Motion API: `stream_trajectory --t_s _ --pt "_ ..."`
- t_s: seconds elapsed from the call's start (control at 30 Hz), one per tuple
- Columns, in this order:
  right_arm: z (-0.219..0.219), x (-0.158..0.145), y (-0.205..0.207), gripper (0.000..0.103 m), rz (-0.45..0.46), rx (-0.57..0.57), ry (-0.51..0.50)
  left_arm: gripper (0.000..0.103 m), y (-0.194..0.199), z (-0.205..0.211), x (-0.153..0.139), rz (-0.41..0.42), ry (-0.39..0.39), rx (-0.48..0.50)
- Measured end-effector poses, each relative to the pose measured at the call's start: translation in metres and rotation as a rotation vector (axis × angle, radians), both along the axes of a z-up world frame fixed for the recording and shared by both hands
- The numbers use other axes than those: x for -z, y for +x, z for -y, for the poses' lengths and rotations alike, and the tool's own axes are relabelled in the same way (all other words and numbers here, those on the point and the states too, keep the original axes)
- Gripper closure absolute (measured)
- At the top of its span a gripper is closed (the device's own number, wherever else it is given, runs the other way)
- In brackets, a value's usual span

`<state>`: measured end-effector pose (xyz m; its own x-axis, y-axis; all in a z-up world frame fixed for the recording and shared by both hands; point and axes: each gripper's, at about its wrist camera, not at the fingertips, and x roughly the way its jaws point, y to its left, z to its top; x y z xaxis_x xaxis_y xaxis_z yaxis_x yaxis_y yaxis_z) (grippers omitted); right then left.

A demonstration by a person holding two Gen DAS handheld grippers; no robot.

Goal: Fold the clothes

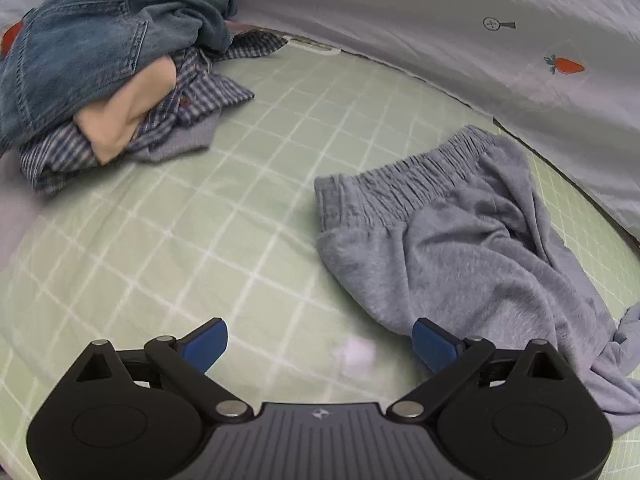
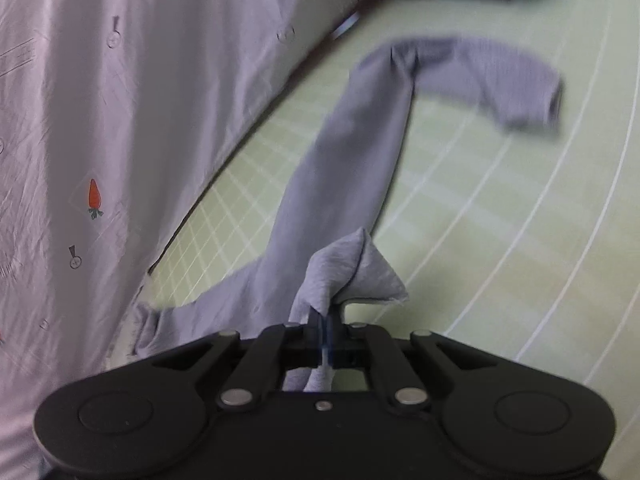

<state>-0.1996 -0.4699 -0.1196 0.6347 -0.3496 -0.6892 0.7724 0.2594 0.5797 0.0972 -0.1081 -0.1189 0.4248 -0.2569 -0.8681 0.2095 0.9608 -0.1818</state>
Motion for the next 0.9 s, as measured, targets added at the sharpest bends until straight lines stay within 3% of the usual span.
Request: stream_trajectory --t_s 0.23,0.5,0.73,0.9 --pt "0.046 -0.02 -0.032 0.101 -0.044 -0.018 -0.12 0.005 -0.036 0.023 0.005 -0.008 0.01 -0.054" --pt "0.112 -0.041 -0.072 0.101 -0.115 0.023 -0.313 0.004 -0.044 0.057 -0.003 -0.029 -0.144 -0.106" --pt "0.153 -0.033 -0.091 0.101 -0.148 0.125 -0.341 0.001 -0.02 0.077 -0.007 -0.073 -0.251 -0.162" --pt "0.17 -0.02 -0.098 0.101 -0.18 0.186 -0.305 0.001 0.001 0.078 -0.003 -0.097 -0.23 -0.19"
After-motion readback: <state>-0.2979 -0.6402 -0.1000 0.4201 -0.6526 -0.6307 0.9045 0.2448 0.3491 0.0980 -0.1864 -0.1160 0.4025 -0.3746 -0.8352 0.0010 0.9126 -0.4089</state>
